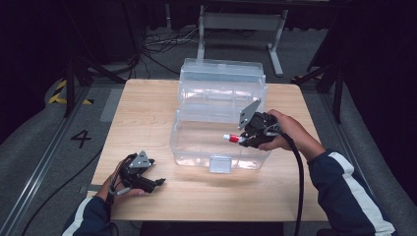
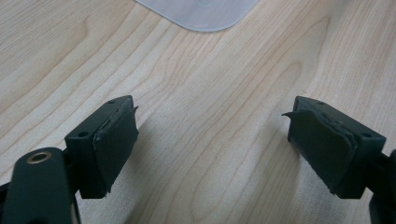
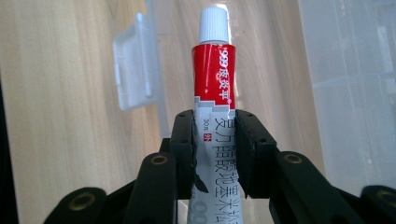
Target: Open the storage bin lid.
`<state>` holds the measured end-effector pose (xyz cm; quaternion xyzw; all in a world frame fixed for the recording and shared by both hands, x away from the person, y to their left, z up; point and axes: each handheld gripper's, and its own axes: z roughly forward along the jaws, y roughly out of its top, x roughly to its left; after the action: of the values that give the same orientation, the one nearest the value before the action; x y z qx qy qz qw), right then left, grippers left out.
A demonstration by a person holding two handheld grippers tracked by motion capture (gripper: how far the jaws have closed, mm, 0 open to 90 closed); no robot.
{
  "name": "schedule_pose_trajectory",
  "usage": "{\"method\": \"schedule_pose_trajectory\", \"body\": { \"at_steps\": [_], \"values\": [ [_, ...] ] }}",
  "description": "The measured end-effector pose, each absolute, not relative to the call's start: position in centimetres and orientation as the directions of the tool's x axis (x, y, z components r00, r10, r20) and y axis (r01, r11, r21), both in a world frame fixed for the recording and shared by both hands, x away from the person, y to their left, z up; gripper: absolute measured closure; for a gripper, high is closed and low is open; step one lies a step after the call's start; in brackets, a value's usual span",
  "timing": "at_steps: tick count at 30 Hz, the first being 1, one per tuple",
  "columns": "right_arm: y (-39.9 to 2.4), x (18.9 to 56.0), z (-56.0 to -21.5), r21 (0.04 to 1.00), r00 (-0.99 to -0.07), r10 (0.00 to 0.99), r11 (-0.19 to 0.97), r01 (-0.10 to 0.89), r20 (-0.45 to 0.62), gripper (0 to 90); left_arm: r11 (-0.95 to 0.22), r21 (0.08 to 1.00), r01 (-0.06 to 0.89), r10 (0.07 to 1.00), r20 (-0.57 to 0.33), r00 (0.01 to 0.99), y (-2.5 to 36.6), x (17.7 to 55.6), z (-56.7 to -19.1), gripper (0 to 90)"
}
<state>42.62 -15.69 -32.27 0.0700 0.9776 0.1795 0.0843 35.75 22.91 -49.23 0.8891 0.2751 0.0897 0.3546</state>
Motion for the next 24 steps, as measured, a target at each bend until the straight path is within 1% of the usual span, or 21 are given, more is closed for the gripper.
{"method": "schedule_pose_trajectory", "body": {
  "at_steps": [5, 10, 12, 13, 24],
  "values": [
    [-15.5, 43.5, -32.7, 0.358, -0.976, 0.168, 0.927, 0.11, -0.136, 70.6, -0.597, 0.681, 0.425, 0.553, -0.035, 0.833, 22.9, 35.8, -49.2, 16.0],
    [-15.1, 44.3, -33.3, 0.32, -0.98, 0.15, 0.942, 0.102, -0.129, 70.6, -0.597, 0.681, 0.425, 0.551, -0.037, 0.834, 22.9, 35.8, -49.2, 15.9],
    [-14.9, 44.7, -33.6, 0.319, -0.98, 0.147, 0.943, 0.099, -0.131, 70.6, -0.597, 0.681, 0.424, 0.551, -0.037, 0.834, 22.9, 35.8, -49.2, 15.9],
    [-14.7, 44.8, -33.7, 0.314, -0.98, 0.158, 0.943, 0.112, -0.124, 70.6, -0.597, 0.681, 0.424, 0.55, -0.037, 0.834, 22.9, 35.8, -49.2, 15.9],
    [-14.3, 46.2, -35.1, 0.273, -0.984, 0.13, 0.958, 0.091, -0.126, 70.6, -0.597, 0.681, 0.425, 0.55, -0.038, 0.834, 22.9, 35.8, -49.2, 15.8]
  ]
}}
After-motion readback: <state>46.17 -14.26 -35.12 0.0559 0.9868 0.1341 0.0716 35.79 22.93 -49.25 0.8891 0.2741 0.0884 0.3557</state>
